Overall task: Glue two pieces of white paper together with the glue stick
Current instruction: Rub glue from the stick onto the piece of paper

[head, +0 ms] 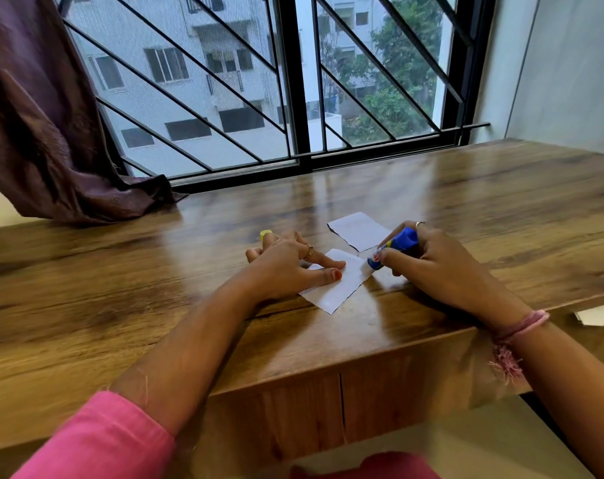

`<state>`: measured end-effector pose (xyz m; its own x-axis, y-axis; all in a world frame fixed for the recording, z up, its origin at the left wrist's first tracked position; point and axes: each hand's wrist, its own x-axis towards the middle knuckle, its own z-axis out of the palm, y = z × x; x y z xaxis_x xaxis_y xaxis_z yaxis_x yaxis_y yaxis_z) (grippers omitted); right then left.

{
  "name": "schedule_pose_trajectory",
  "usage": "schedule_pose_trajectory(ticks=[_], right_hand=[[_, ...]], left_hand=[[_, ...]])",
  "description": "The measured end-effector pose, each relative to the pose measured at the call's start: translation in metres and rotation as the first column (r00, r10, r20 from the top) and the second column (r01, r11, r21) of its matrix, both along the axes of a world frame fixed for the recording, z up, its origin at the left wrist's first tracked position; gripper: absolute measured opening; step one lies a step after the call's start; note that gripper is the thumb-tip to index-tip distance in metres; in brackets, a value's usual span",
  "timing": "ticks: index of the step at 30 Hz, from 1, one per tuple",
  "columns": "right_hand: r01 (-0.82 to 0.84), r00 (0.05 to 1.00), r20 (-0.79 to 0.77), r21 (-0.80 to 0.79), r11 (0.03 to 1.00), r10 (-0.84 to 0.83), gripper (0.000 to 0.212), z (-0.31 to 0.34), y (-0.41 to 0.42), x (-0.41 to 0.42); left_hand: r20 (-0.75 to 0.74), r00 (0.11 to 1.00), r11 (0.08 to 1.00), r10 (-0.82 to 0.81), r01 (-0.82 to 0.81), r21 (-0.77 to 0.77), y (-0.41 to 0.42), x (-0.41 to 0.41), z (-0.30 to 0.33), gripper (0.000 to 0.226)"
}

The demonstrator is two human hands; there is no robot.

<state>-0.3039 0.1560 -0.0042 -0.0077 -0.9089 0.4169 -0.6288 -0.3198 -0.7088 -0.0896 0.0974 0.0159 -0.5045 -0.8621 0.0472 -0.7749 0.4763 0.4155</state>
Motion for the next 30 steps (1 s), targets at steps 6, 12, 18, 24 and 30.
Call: schedule_pose_trajectory(ticks=[6,12,18,24,30], right_hand=[[0.027,0.999,0.025,-0.01,1.0,-0.027,0.023,0.0001,-0.0017,-0.0003],[0.024,0.999,-0.032,-0.033,0.999,-0.025,0.02,-0.0012,-0.0005,0.0005],[-0.03,0.995,-0.101,-0.04,0.999,0.026,0.023,-0.0007,0.0022,0.0031],[-0.017,0.992,-0.124,-0.049,0.999,0.011,0.025,-0.0014,0.0014,0.0031],[-0.018,0.993,-0.119,-0.075,0.997,0.009,0.025,-0.0005,0.0028,0.0046]], left_hand=[[0.012,1.0,1.0,0.005,-0.005,-0.006,-0.002,0.0007,-0.0012,0.015],[0.013,1.0,1.0,0.003,-0.003,0.004,-0.0028,0.0009,-0.0014,0.012],[0.012,1.0,1.0,-0.003,0.003,0.004,-0.0015,0.0005,-0.0006,0.007],[0.023,1.0,1.0,0.007,-0.007,-0.01,-0.0024,0.0001,-0.0012,0.013],[0.012,1.0,1.0,0.015,-0.015,-0.004,-0.0035,-0.0004,-0.0018,0.021]])
